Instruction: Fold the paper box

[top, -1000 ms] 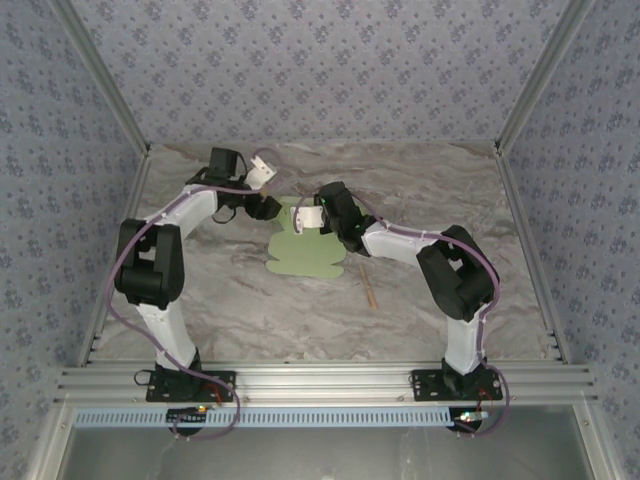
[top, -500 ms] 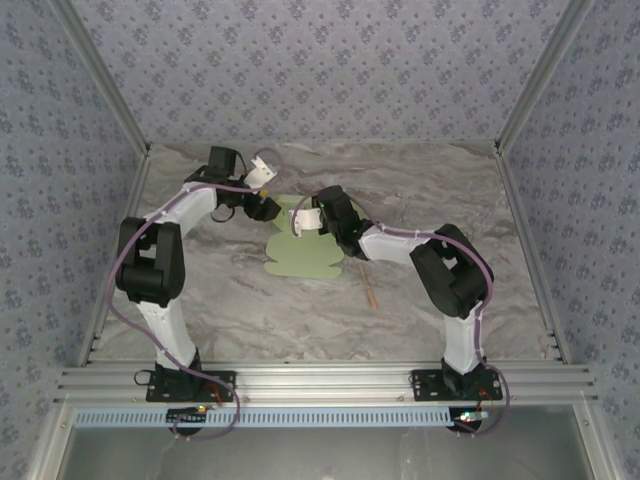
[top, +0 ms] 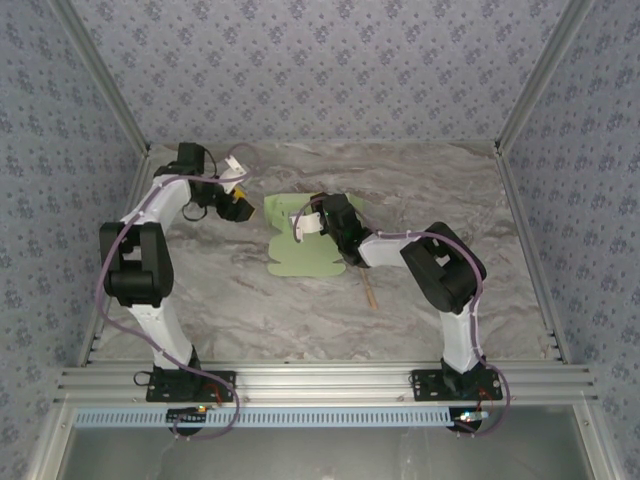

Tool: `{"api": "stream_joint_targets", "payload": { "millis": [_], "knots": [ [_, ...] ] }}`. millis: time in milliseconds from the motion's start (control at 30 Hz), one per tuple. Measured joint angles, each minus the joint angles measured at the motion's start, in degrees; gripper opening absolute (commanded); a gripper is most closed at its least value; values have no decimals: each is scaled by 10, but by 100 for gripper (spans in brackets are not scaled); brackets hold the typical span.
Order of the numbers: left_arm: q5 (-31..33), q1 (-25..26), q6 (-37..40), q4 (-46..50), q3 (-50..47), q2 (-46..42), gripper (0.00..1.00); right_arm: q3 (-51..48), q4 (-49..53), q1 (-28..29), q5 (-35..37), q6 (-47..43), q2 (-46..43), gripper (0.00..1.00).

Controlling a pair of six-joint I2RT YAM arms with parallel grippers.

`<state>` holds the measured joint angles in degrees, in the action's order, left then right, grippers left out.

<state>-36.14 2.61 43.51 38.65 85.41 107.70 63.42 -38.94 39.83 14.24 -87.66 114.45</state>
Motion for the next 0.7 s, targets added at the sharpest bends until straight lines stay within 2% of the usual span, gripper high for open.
{"api": "stream_joint_targets", "payload": {
  "millis": [367,700],
  "knots": [
    [28,-4,76,13,29,79,54,-3,-7,-5,-13,-7,1,0],
    [39,15,133,-15,64,111,53,-3,-3,-6,-16,-7,1,0]
  ]
}}
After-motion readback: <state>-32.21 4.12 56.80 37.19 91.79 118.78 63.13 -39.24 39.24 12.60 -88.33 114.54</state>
